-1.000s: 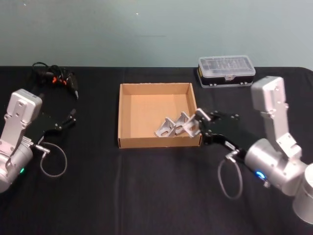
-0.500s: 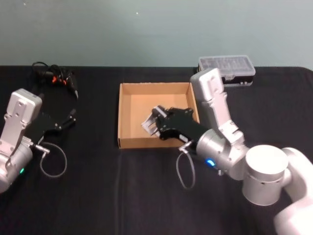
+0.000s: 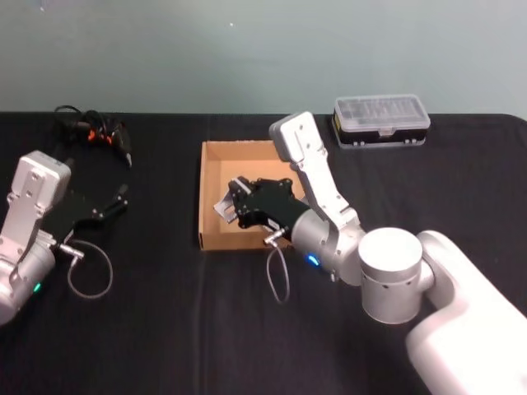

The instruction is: Use one hand to pick up the angle iron from the table and place it into the box.

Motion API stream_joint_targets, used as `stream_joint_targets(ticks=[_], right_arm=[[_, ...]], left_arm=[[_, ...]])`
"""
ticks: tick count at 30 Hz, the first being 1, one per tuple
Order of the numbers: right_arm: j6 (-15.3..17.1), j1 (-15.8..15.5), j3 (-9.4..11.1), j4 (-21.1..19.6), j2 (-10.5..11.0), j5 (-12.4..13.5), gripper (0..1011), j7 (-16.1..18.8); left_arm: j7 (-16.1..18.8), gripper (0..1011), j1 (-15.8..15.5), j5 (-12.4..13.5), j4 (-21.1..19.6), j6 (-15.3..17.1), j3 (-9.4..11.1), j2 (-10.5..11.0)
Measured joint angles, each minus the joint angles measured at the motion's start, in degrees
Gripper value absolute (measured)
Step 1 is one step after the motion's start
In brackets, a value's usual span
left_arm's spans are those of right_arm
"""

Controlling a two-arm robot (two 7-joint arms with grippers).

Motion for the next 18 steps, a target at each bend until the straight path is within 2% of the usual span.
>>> stream_joint_targets(ticks=[10,18], right_arm=[[-0.9,2.1,0.6,5.6,-2.9,-2.4,106,-1.7],[-1.0,2.4,1.6,7.1,-3.6,-3.6,106,-2.3]], left_arm=[[0.0,1011,0.0,0.0,0.0,0.0,0.0,0.0],[0.0,1011,0.0,0.0,0.0,0.0,0.0,0.0]])
